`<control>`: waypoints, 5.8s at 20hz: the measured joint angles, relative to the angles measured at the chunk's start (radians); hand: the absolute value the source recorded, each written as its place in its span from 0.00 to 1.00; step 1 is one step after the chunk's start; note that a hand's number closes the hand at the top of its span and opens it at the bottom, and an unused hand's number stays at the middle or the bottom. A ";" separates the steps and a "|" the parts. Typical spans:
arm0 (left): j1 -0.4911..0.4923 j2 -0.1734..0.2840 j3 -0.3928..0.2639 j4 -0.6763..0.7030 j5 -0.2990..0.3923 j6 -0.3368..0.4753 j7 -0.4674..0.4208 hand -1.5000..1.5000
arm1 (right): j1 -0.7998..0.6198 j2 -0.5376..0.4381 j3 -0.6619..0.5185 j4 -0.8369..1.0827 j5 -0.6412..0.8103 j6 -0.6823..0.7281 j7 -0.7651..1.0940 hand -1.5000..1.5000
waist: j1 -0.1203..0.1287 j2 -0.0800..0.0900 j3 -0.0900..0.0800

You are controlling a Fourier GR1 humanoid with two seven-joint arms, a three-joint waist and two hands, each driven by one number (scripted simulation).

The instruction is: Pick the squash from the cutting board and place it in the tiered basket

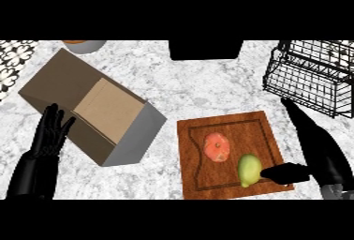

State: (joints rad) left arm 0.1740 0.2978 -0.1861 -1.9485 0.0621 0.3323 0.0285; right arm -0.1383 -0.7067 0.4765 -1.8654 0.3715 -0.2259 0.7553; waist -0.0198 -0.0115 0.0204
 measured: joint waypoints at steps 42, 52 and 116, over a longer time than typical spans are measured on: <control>-0.003 -0.040 -0.009 0.021 -0.058 0.008 -0.013 0.50 | -0.210 0.388 0.203 0.329 0.162 0.291 0.345 0.00 | 0.004 0.003 0.010; -0.007 -0.041 0.002 0.025 -0.060 0.002 -0.005 0.50 | -0.218 0.439 0.167 0.415 0.157 0.307 0.325 1.00 | -0.003 0.002 0.011; 0.093 -0.051 0.031 0.005 -0.090 -0.040 0.015 0.50 | -0.286 -0.438 -0.745 0.575 -0.350 0.367 -0.468 1.00 | 0.045 0.013 0.005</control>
State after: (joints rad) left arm 0.2669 0.2472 -0.1549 -1.9436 -0.0278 0.2927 0.0434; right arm -0.4246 -1.1446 -0.2687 -1.2905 0.0216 0.1415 0.2873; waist 0.0254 0.0010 0.0249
